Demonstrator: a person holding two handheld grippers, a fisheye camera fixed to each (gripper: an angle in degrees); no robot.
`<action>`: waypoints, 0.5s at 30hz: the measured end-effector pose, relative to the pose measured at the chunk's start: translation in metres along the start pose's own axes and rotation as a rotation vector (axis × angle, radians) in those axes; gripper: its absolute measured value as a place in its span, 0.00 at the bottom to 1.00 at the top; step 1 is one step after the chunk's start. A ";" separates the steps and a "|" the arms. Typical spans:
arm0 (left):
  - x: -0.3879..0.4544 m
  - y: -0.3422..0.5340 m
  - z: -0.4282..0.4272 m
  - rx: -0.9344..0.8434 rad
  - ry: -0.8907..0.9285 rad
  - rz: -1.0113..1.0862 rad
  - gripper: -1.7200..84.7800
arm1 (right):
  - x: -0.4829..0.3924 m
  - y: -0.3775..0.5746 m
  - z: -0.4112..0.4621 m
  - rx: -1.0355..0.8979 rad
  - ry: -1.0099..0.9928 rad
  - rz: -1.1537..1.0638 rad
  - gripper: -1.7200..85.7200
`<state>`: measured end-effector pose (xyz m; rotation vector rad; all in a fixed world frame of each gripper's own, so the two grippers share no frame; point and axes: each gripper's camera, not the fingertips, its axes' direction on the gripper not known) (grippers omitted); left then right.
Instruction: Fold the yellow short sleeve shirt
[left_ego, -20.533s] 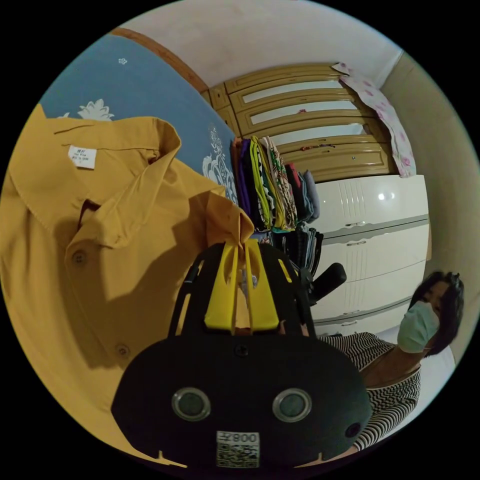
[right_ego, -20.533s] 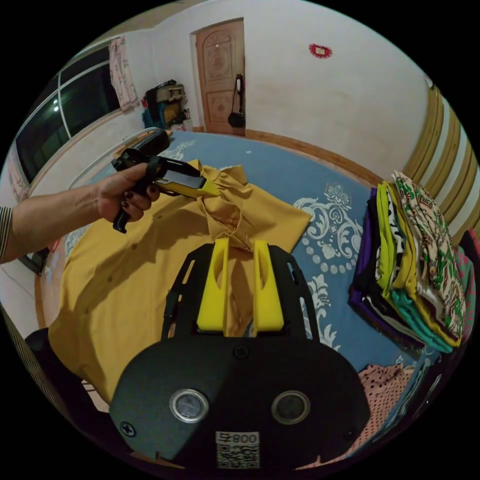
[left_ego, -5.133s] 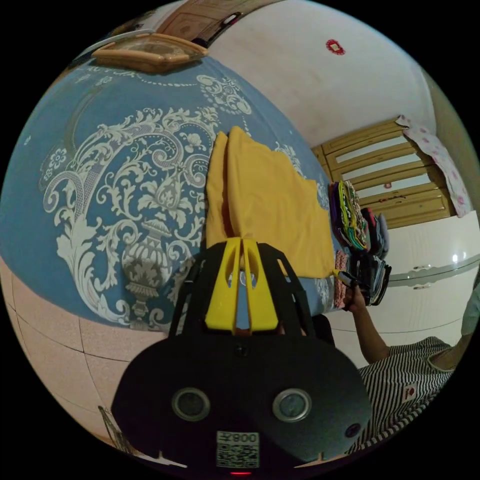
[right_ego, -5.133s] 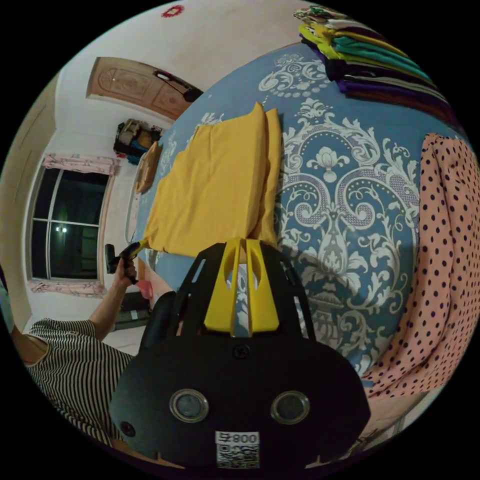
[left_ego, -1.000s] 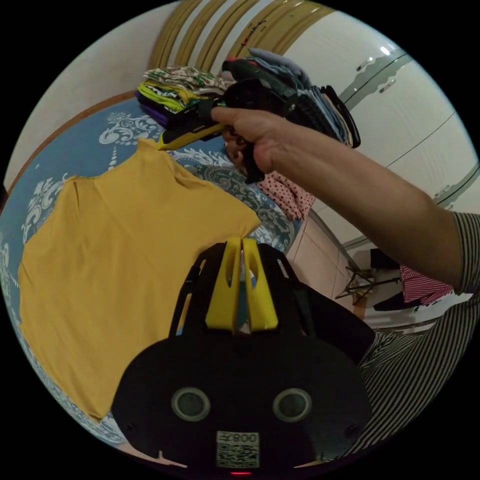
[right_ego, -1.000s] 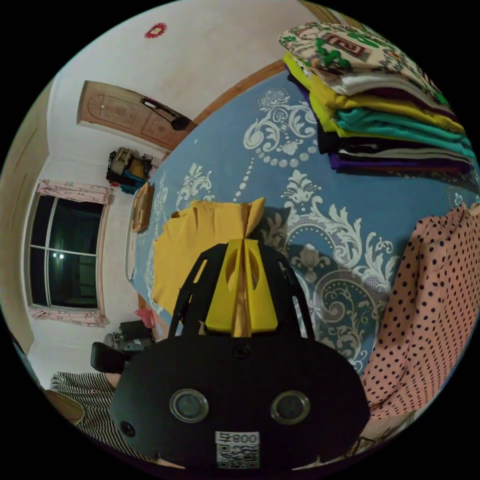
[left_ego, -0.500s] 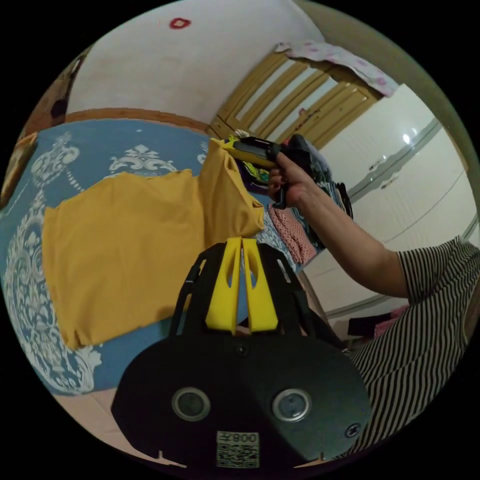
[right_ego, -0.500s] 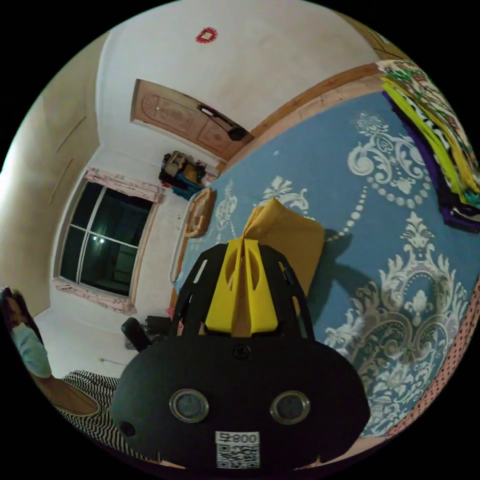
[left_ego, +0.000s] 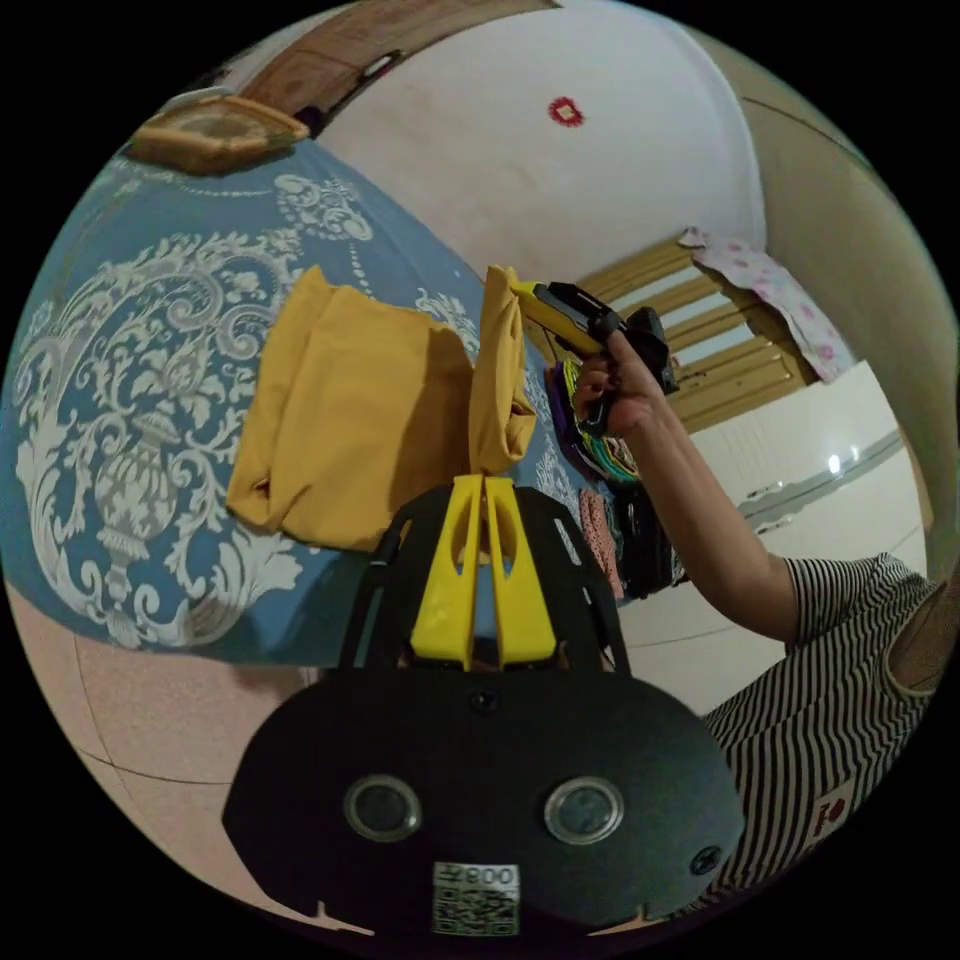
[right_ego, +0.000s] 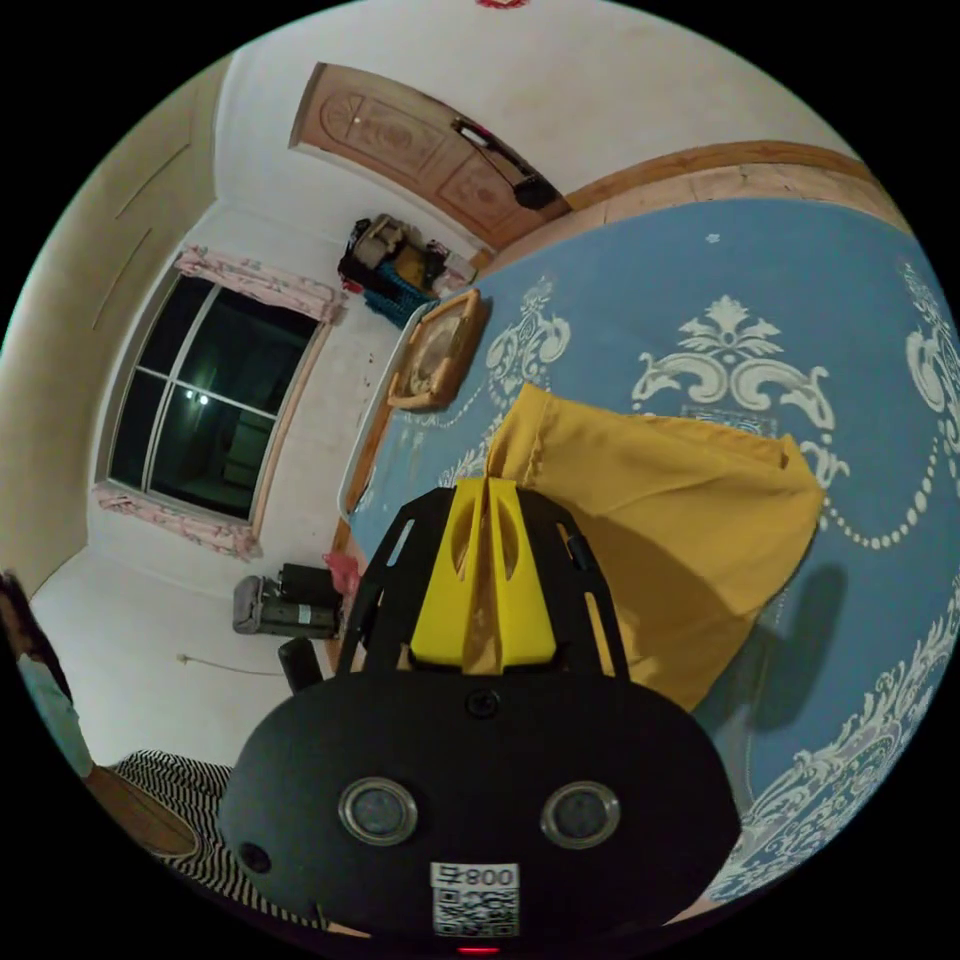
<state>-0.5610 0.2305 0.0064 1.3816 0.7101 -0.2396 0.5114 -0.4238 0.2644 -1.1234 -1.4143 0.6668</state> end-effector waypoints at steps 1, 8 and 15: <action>-0.010 -0.002 -0.018 0.016 0.013 -0.036 0.02 | -0.012 -0.005 0.017 -0.021 0.008 -0.011 0.02; -0.053 -0.017 -0.110 0.070 0.031 -0.169 0.02 | -0.071 -0.031 0.112 -0.131 0.069 -0.063 0.02; -0.080 -0.022 -0.178 0.098 0.054 -0.275 0.02 | -0.119 -0.044 0.199 -0.224 0.113 -0.091 0.03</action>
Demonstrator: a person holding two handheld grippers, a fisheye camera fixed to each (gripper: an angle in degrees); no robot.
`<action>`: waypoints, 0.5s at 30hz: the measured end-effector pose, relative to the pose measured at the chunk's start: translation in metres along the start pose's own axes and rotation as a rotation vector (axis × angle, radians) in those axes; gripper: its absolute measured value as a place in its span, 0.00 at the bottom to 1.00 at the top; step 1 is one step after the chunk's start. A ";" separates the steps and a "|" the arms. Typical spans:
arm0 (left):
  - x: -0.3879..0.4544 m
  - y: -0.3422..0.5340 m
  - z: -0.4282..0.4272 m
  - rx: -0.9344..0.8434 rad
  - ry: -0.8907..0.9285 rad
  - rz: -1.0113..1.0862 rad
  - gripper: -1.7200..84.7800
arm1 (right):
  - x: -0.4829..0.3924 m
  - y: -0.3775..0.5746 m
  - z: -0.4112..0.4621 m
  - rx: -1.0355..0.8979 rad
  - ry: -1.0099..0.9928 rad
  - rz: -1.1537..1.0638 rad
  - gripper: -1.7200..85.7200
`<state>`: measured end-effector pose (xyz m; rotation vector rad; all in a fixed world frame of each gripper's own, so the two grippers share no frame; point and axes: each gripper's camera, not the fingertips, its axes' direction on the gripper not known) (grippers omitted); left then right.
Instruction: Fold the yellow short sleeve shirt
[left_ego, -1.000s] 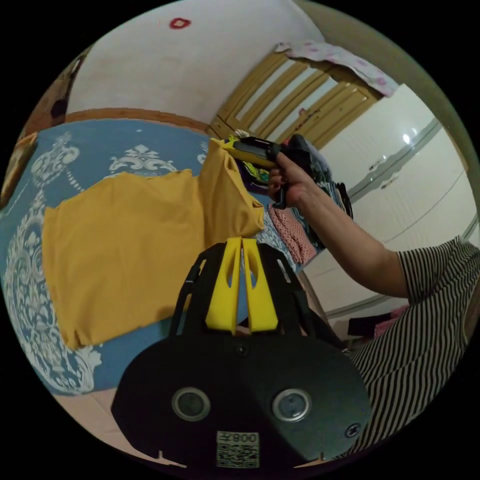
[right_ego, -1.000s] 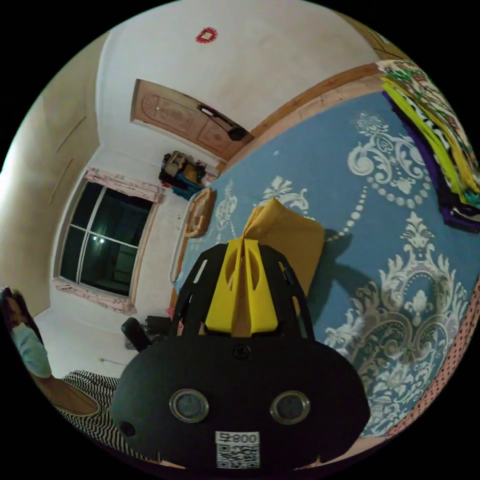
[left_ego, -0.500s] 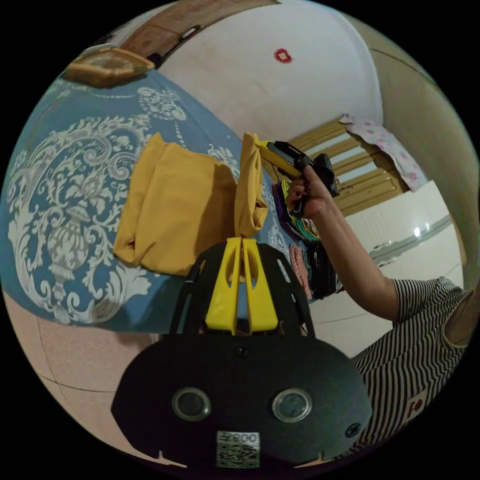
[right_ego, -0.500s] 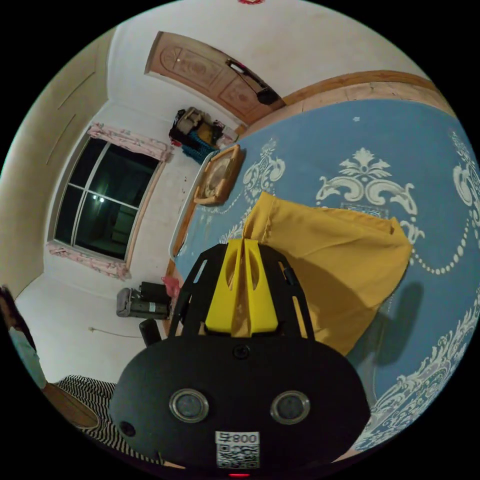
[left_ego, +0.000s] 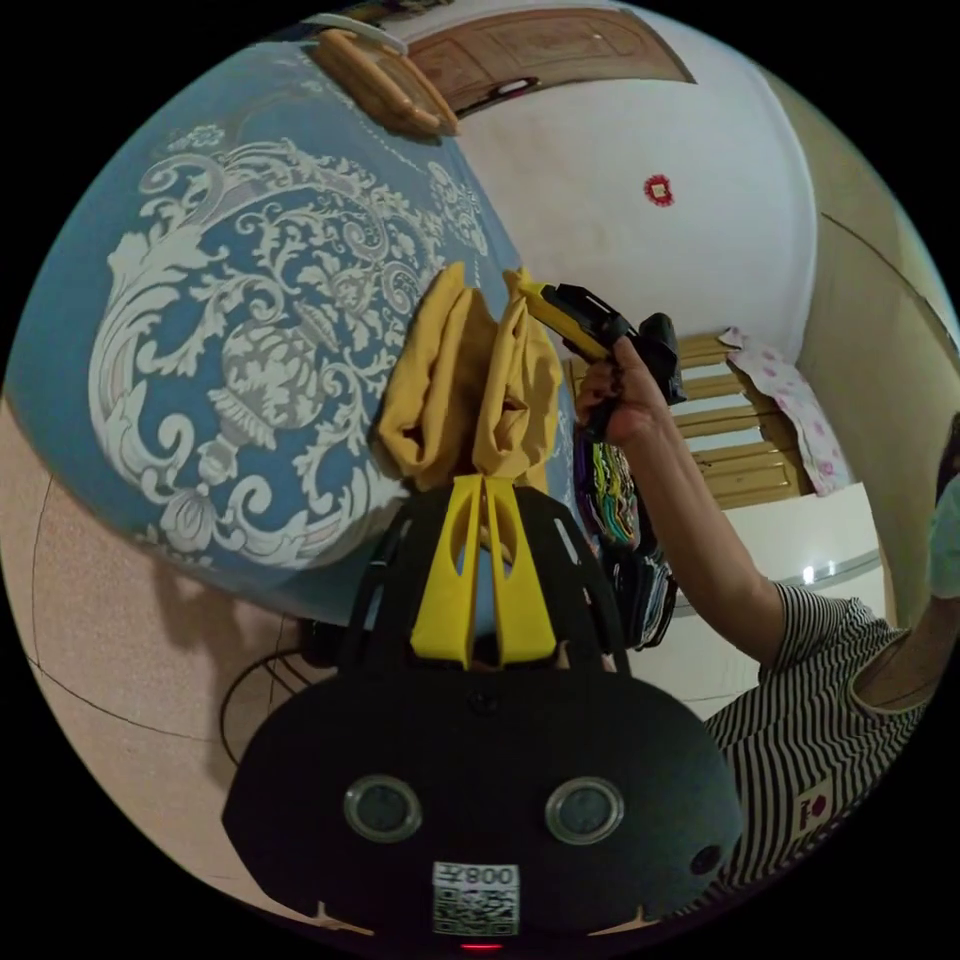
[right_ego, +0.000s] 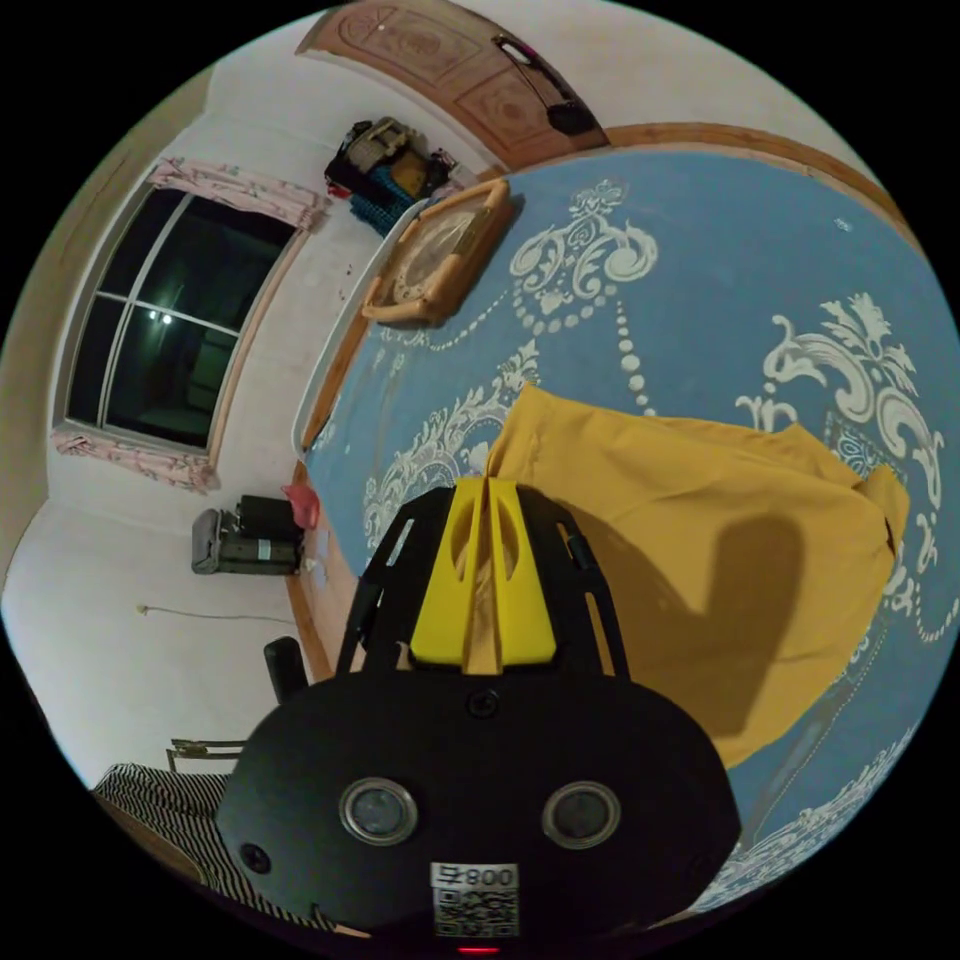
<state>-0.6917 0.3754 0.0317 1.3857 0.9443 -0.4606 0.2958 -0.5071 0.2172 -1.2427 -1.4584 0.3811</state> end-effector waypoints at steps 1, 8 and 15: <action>-0.003 -0.003 -0.011 0.004 -0.001 -0.018 0.02 | -0.007 -0.004 0.012 -0.016 0.009 0.000 0.03; -0.010 -0.020 -0.068 0.019 0.009 -0.066 0.02 | -0.034 -0.023 0.065 -0.075 0.041 0.015 0.03; -0.004 -0.027 -0.109 0.036 0.015 -0.074 0.02 | -0.059 -0.032 0.105 -0.125 0.026 0.019 0.03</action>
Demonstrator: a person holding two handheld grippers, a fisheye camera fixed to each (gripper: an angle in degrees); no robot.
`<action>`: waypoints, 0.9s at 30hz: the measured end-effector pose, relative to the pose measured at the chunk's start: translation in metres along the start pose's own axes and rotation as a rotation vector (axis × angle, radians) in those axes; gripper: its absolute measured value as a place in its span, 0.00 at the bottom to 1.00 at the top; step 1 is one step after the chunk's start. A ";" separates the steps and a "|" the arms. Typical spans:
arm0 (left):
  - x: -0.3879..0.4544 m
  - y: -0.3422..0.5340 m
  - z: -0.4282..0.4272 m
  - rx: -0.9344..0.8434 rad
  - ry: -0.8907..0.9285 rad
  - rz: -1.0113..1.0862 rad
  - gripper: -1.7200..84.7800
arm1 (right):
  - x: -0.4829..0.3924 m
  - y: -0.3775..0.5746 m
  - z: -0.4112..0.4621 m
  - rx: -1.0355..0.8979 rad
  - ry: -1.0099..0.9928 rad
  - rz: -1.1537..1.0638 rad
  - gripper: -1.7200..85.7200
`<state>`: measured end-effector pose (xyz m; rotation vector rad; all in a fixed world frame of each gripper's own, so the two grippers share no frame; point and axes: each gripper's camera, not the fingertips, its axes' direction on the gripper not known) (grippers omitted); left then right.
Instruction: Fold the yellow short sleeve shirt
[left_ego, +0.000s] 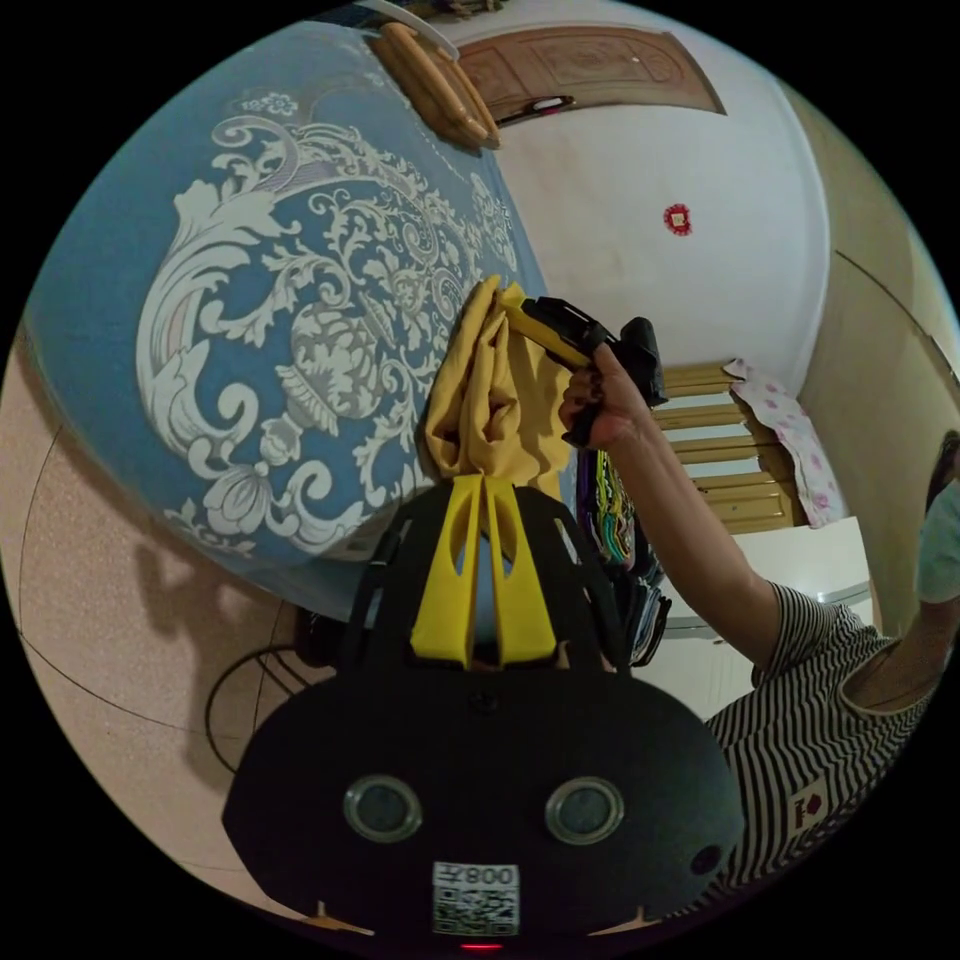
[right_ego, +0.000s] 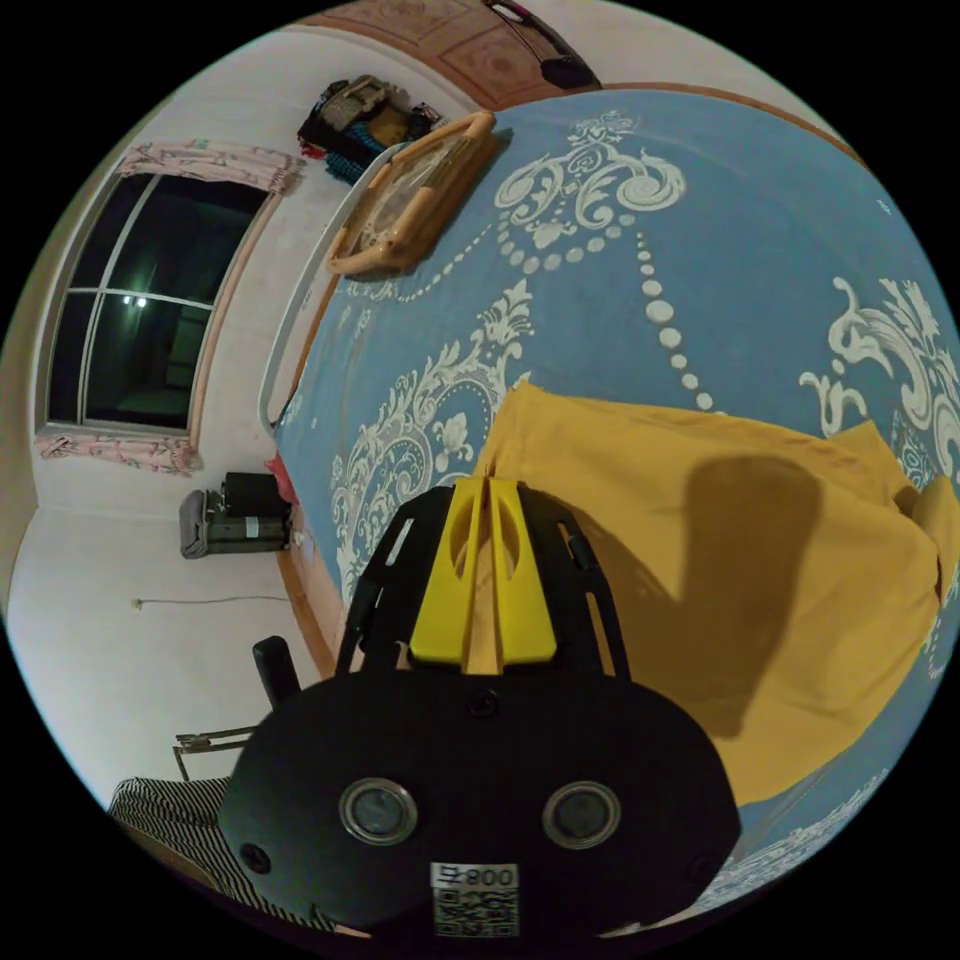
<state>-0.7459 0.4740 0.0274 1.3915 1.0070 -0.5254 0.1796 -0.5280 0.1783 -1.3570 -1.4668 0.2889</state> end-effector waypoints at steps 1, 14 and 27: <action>0.004 0.000 -0.008 0.004 -0.016 0.013 0.02 | -0.005 0.000 0.005 -0.002 0.001 -0.008 0.03; 0.058 -0.001 -0.070 0.065 -0.152 0.176 0.03 | -0.057 0.020 0.036 -0.007 -0.032 -0.164 0.02; 0.068 -0.030 -0.062 -0.042 -0.349 0.201 0.02 | -0.031 0.175 0.028 0.058 0.072 -0.063 0.02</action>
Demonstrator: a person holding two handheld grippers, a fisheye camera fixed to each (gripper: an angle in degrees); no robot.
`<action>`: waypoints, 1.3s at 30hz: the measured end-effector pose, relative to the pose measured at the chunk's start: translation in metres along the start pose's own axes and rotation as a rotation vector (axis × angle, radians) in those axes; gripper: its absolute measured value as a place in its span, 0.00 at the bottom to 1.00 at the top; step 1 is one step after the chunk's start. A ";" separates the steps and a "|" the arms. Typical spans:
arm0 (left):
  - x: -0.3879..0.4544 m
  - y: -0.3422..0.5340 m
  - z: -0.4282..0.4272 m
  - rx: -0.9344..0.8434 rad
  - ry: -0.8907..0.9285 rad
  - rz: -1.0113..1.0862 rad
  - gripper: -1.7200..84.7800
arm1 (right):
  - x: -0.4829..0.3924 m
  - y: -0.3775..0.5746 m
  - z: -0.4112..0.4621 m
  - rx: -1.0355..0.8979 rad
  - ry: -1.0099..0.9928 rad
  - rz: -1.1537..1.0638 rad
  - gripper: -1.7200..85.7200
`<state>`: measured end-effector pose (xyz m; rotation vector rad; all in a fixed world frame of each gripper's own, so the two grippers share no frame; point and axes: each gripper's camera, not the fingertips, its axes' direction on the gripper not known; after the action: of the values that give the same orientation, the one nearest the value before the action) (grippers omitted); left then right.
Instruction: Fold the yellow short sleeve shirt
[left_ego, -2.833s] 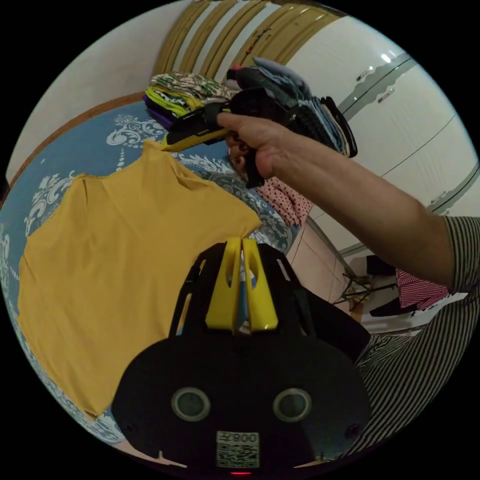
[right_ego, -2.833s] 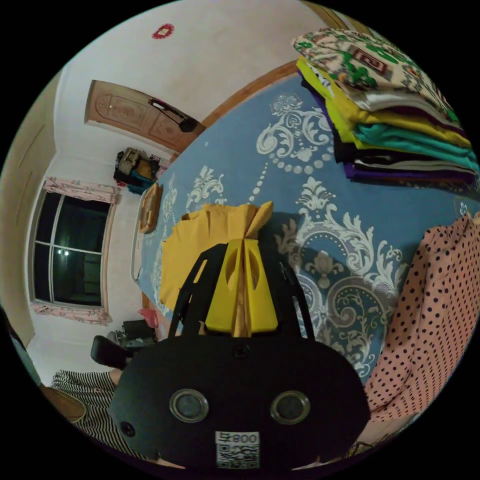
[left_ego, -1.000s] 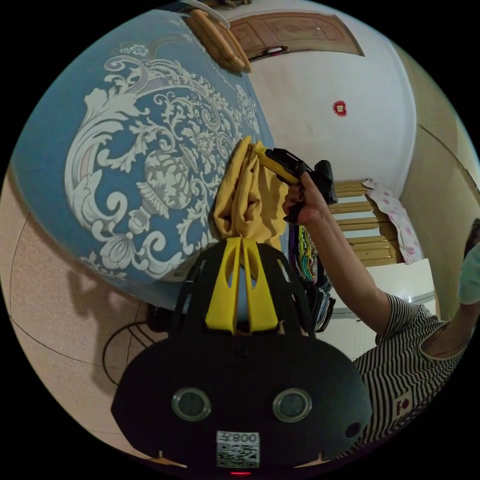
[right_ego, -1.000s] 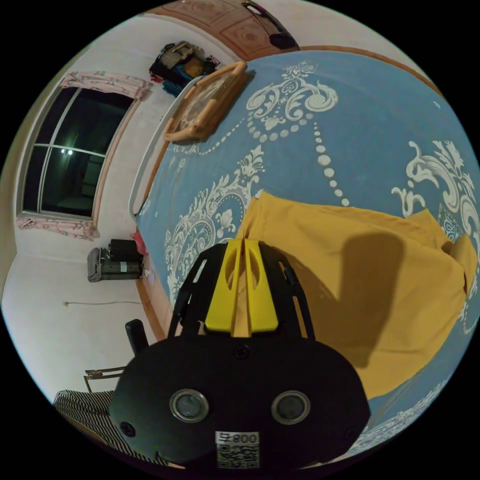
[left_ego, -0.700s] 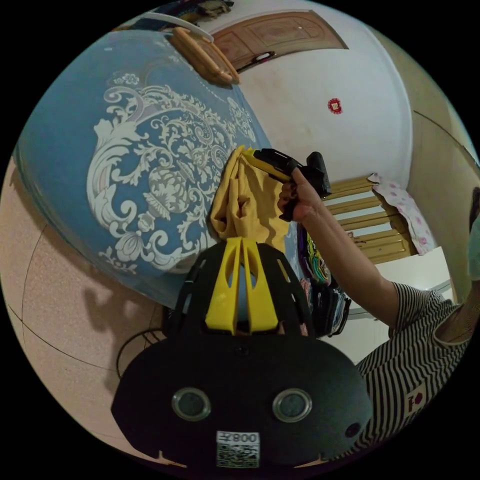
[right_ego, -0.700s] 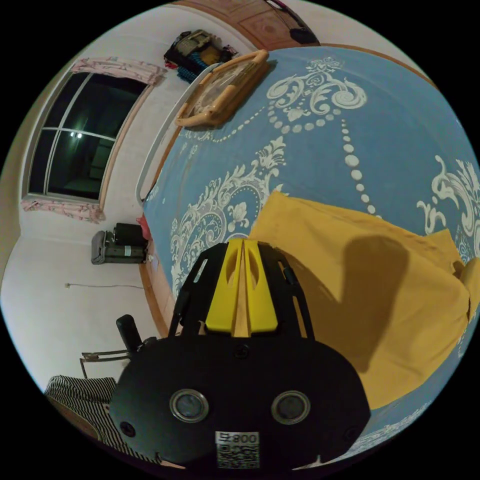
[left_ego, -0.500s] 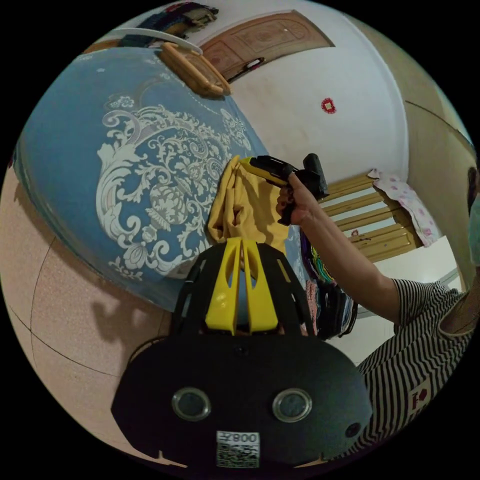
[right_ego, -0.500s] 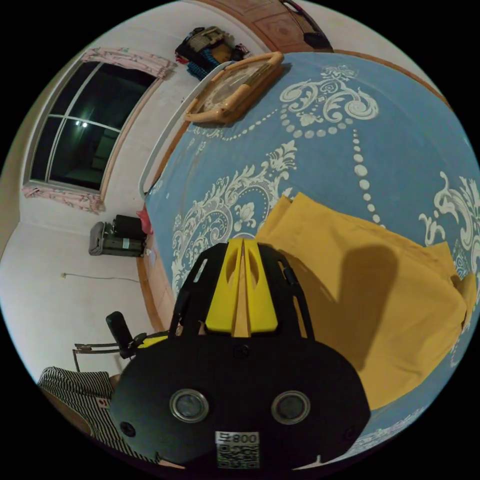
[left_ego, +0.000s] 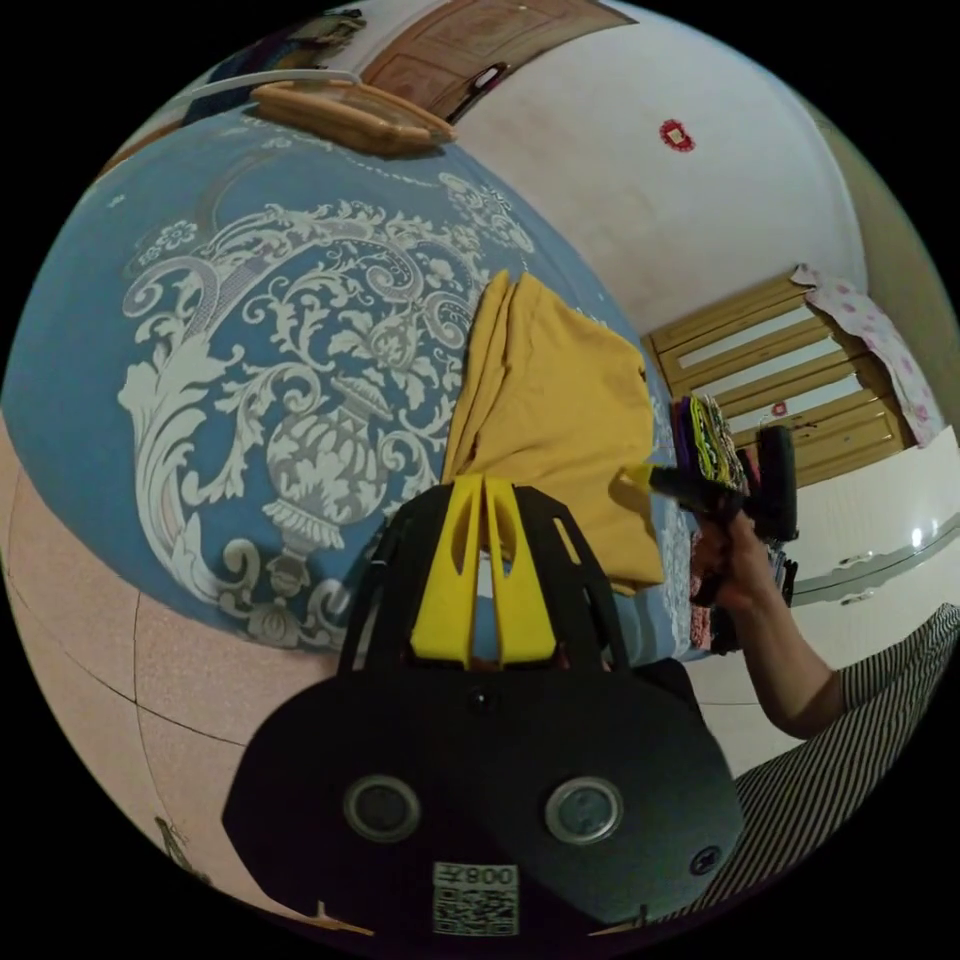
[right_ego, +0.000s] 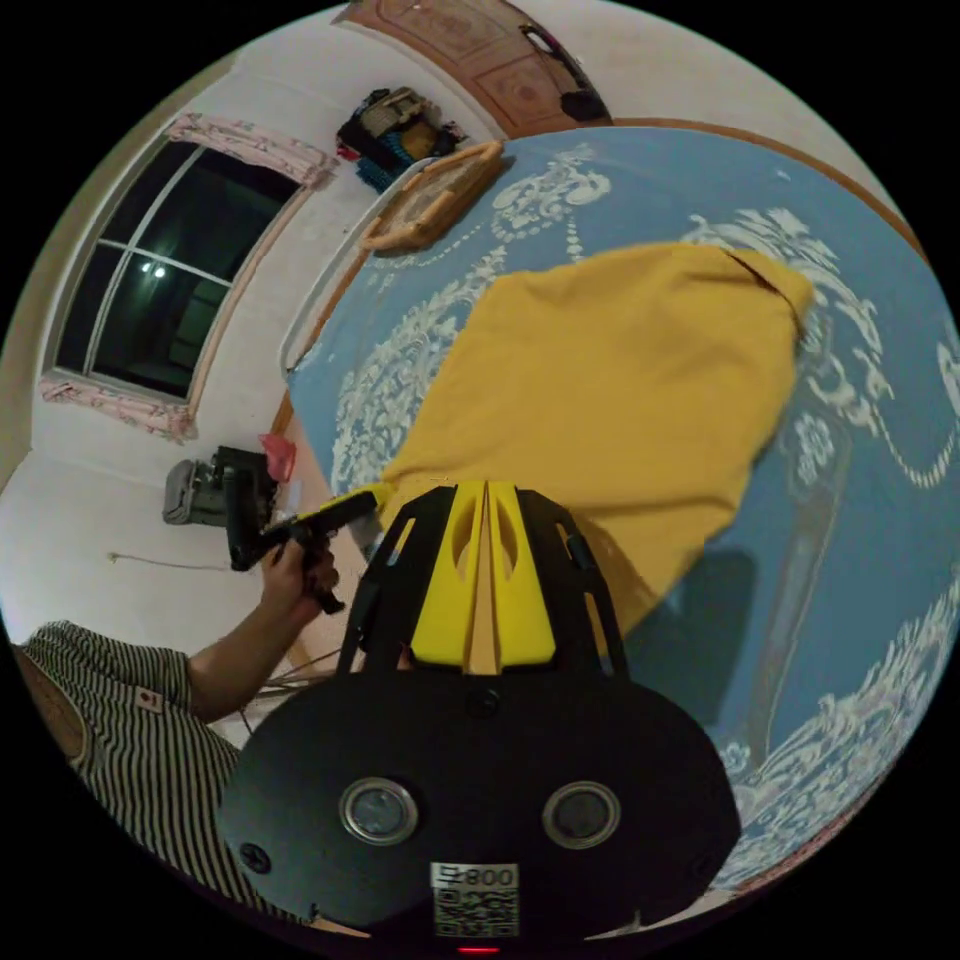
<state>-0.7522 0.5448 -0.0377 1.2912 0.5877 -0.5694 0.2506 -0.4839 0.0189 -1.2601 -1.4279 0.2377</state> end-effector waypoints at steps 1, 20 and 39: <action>-0.001 0.000 -0.003 0.000 0.005 -0.004 0.02 | 0.006 0.011 0.009 -0.051 0.035 0.021 0.02; -0.038 -0.010 -0.061 -0.016 0.221 -0.171 0.13 | 0.010 0.121 0.044 -0.050 -0.038 0.025 0.02; -0.061 -0.045 -0.085 -0.044 0.446 -0.250 0.04 | 0.029 0.201 0.134 -0.106 -0.534 0.202 0.12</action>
<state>-0.8341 0.6241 -0.0422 1.3186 1.1369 -0.4687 0.2576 -0.3151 -0.1554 -1.4992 -1.7777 0.6838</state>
